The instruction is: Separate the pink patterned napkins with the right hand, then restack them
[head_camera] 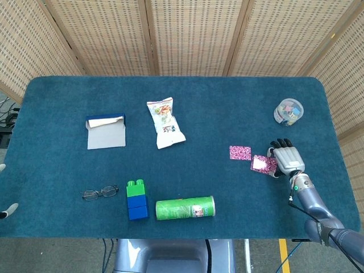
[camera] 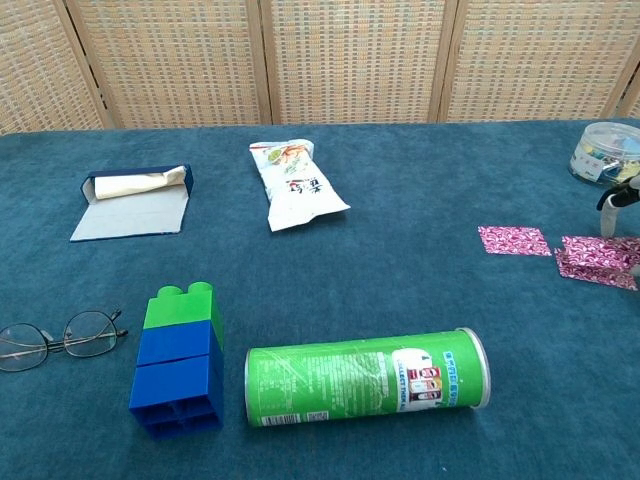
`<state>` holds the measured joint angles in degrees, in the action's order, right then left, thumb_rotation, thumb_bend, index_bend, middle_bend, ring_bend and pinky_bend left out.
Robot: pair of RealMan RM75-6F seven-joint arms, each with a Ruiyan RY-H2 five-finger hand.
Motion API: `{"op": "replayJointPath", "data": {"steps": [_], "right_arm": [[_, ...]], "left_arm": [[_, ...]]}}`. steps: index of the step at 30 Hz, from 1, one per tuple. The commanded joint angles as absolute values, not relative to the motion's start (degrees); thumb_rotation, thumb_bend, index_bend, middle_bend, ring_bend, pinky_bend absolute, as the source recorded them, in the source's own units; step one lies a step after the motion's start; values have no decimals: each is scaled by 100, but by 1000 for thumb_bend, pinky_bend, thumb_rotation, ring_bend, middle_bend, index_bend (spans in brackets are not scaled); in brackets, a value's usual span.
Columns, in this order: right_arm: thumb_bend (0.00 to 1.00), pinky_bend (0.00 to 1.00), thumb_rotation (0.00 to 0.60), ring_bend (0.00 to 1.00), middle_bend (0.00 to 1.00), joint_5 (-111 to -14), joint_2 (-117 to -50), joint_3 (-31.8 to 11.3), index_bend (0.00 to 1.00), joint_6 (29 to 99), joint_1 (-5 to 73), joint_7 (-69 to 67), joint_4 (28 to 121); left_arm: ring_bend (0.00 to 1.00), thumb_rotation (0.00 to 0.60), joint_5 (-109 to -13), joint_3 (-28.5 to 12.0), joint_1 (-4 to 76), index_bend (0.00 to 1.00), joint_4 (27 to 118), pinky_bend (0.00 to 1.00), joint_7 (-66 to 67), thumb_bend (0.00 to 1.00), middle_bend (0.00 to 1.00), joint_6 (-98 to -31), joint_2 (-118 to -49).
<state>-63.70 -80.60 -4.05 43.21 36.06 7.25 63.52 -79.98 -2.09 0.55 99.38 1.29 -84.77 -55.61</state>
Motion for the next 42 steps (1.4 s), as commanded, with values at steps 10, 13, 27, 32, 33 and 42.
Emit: {"op": "replayJointPath", "data": {"steps": [10, 13, 27, 32, 33, 42], "right_arm": [[310, 0, 600, 0, 154, -6587, -8213, -392, 402, 4209, 3567, 500, 5990], [272, 0, 600, 0, 149, -6611, -8222, -403, 389, 4185, 3563, 465, 5962], [260, 0, 600, 0, 124, -6531, -8131, -487, 304, 4042, 3603, 606, 6063], [260, 0, 600, 0, 122, -6527, -8016, -518, 302, 4072, 3629, 719, 6277], [260, 0, 600, 0, 122, -6528, -8003, -534, 302, 4090, 3634, 724, 6324], [260, 0, 600, 0, 123, -6439, -7940, -786, 301, 4121, 3890, 929, 6779]], "left_arm": [[0, 600, -8000, -194, 18, 104, 9936, 0, 105, 49, 0, -8513, -5545], [0, 600, -7996, -187, 6, 104, 9922, 0, 90, 49, 0, -8517, -5543], [0, 600, -7997, -192, -6, 103, 9842, 0, 12, 49, 0, -8518, -5566], [0, 600, -7990, -192, -5, 103, 9818, 0, -9, 48, 0, -8504, -5573], [0, 600, -7991, -193, -3, 103, 9815, 0, -10, 48, 0, -8502, -5575], [0, 600, -7996, -190, -6, 103, 9783, 0, -48, 49, 0, -8493, -5587]]}}
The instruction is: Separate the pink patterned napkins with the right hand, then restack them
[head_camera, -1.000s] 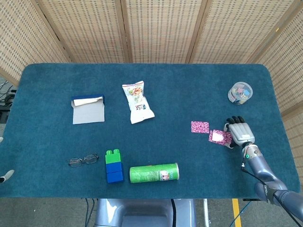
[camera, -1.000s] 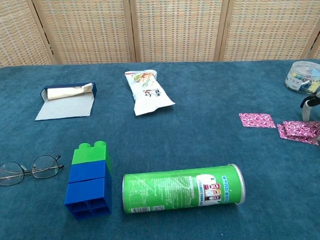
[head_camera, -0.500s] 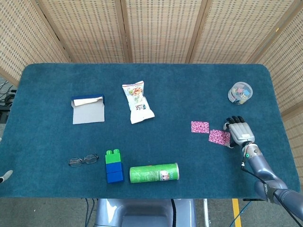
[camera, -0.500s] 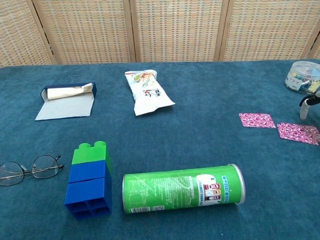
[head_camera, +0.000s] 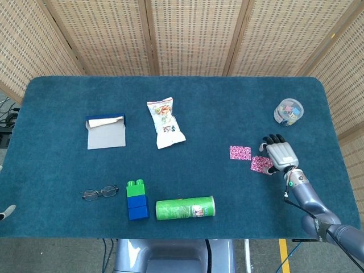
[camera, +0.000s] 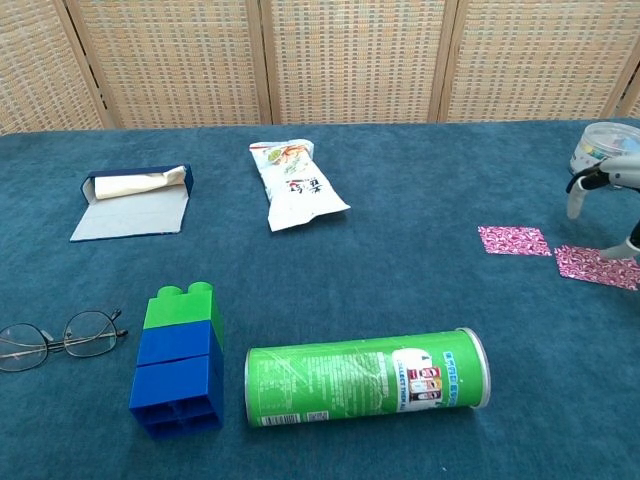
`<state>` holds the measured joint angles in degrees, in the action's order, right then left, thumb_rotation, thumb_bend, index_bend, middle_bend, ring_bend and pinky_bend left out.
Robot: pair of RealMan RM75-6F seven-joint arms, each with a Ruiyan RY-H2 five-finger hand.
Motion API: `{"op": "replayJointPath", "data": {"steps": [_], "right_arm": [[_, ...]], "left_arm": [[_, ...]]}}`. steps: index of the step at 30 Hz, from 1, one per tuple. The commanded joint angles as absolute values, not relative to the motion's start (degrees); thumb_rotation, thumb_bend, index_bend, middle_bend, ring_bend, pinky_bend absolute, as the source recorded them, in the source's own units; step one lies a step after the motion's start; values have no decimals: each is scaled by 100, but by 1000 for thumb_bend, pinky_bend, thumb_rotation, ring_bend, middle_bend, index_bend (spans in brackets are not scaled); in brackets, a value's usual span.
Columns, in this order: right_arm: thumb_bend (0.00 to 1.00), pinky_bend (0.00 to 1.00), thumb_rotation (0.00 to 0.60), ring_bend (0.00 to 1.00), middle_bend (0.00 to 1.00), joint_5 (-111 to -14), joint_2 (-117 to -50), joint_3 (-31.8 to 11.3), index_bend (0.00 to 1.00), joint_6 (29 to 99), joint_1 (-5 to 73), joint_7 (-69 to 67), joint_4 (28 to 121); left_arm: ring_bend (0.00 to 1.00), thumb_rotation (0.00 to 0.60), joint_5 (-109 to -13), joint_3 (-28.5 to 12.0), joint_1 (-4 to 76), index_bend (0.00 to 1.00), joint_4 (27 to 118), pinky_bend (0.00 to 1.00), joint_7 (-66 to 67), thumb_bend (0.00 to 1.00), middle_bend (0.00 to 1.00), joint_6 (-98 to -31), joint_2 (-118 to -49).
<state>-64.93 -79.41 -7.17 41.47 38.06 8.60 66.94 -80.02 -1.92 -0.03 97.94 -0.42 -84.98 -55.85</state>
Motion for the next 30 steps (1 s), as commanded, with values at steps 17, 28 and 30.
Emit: {"op": "replayJointPath", "data": {"steps": [17, 28, 30], "right_arm": [[260, 0, 600, 0, 123, -5884, -8623, -1015, 301, 3841, 4548, 1553, 6425], [260, 0, 600, 0, 123, -5691, -8965, -942, 301, 3801, 4595, 1632, 5901], [260, 0, 600, 0, 124, -5687, -8986, -932, 301, 3800, 4586, 1615, 5854]], "left_arm": [[0, 600, -8001, -216, -16, 103, 9663, 0, -205, 49, 0, -8509, -5553], [0, 600, -7987, -231, 3, 103, 9632, 0, -217, 49, 0, -8475, -5547], [0, 600, -7977, -229, 2, 103, 9630, 0, -213, 49, 0, -8466, -5548]]}}
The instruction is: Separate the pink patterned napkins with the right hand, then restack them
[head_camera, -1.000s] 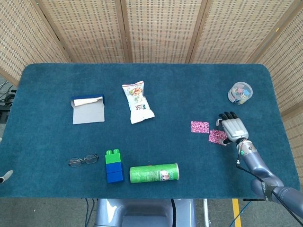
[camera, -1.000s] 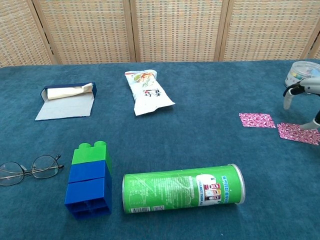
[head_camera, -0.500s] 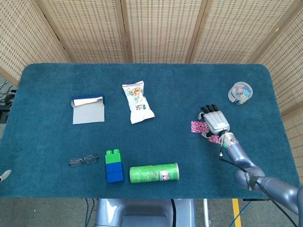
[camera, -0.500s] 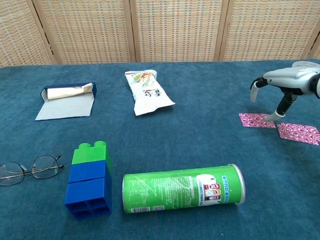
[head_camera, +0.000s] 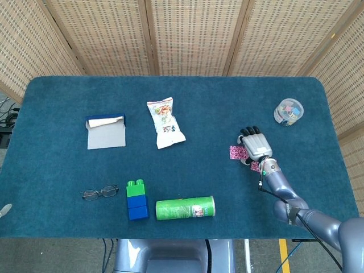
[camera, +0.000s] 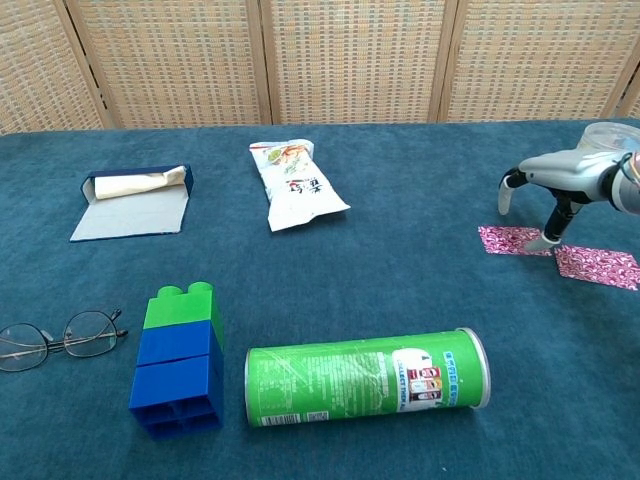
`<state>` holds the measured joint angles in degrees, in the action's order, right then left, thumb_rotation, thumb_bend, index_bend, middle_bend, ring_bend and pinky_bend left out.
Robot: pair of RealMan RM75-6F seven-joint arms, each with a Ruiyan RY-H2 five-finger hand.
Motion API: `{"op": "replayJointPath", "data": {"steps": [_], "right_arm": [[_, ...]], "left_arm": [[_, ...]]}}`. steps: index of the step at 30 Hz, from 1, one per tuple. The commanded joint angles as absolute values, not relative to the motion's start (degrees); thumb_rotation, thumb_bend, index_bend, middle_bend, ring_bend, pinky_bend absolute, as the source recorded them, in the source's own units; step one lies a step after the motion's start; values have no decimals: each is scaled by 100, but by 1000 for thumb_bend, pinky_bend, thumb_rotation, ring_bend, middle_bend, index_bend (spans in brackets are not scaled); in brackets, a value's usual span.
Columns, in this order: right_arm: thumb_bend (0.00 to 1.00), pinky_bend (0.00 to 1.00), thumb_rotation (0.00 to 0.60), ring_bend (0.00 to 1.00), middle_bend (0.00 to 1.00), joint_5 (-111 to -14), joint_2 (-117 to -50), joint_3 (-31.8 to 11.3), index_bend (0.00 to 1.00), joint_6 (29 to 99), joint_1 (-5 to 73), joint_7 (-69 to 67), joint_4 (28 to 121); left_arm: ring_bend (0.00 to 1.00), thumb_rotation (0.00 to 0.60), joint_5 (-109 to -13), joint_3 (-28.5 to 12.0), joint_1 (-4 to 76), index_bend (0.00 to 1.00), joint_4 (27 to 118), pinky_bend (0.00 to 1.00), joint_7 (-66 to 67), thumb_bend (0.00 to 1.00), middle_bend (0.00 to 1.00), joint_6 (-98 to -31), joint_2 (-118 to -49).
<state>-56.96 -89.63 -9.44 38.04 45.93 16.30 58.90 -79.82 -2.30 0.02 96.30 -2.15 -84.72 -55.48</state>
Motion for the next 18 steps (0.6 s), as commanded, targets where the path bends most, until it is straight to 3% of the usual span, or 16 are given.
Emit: {"op": "replayJointPath", "data": {"steps": [1, 18], "right_arm": [[260, 0, 600, 0, 124, -5686, -8996, -928, 301, 3800, 4581, 1606, 5835], [260, 0, 600, 0, 125, -5716, -9151, -887, 301, 3733, 4545, 1481, 5538]], "left_arm": [[0, 600, -7976, -228, 3, 103, 9631, 0, -211, 49, 0, -8462, -5547], [0, 600, -7949, -224, -12, 103, 9601, 0, -208, 48, 0, -8455, -5571]]}}
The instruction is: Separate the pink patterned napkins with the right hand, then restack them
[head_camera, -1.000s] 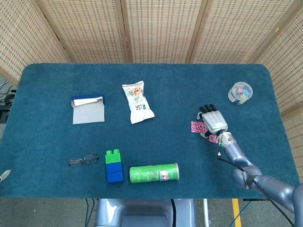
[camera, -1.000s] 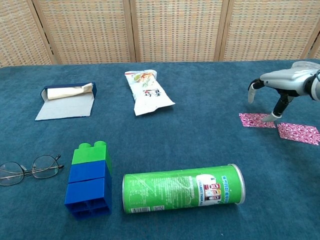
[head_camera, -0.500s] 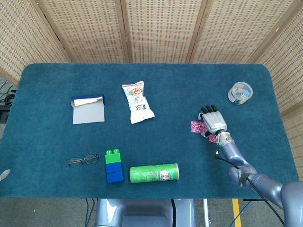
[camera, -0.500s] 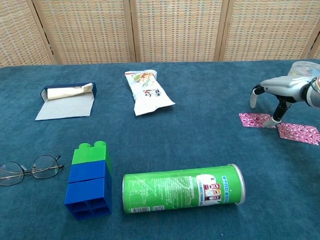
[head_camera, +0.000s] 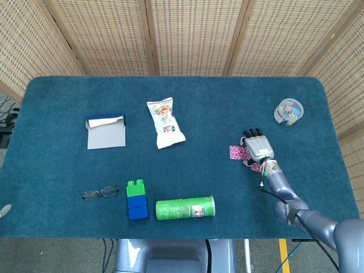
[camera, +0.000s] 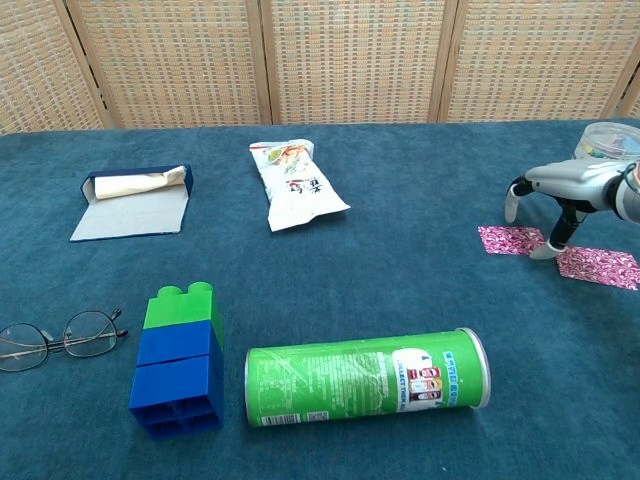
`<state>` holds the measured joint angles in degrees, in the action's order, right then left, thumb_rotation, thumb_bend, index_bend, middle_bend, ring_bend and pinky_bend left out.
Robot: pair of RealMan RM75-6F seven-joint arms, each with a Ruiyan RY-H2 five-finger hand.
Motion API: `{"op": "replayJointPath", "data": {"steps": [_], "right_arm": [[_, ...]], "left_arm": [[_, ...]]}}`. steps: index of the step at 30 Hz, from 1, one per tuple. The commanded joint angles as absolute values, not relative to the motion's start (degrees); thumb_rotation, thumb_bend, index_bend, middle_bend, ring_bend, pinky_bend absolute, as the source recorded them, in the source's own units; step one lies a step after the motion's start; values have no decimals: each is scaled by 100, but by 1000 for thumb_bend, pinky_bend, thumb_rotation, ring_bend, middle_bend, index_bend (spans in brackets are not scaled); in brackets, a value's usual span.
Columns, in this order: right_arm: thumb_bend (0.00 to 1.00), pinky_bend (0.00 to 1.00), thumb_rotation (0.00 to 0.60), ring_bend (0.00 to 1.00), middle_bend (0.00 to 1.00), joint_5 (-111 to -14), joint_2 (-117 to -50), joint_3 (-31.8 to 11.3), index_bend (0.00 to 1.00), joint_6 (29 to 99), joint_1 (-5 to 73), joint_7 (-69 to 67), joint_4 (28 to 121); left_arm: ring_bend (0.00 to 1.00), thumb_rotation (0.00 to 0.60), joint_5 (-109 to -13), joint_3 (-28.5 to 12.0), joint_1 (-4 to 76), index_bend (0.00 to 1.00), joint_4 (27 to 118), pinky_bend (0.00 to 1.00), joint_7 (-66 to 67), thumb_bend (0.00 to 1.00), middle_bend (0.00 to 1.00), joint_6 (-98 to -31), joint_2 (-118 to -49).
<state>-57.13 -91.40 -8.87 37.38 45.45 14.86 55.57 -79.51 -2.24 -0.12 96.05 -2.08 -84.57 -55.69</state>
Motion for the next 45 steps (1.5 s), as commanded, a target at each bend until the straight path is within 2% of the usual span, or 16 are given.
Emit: {"op": "replayJointPath", "data": {"steps": [1, 30, 45], "right_arm": [[260, 0, 600, 0, 125, -5715, -9159, -889, 301, 3729, 4546, 1475, 5521], [260, 0, 600, 0, 126, -5687, -9281, -892, 306, 3643, 4527, 1507, 5269], [260, 0, 600, 0, 142, -5629, -9316, -917, 358, 3608, 4533, 1563, 5181]], "left_arm": [[0, 600, -7948, -223, -12, 103, 9597, 0, -210, 48, 0, -8451, -5572], [0, 600, -7911, -228, -24, 103, 9482, 0, -277, 49, 0, -8420, -5623], [0, 600, -7899, -224, -18, 103, 9461, 0, -279, 48, 0, -8384, -5640]]}}
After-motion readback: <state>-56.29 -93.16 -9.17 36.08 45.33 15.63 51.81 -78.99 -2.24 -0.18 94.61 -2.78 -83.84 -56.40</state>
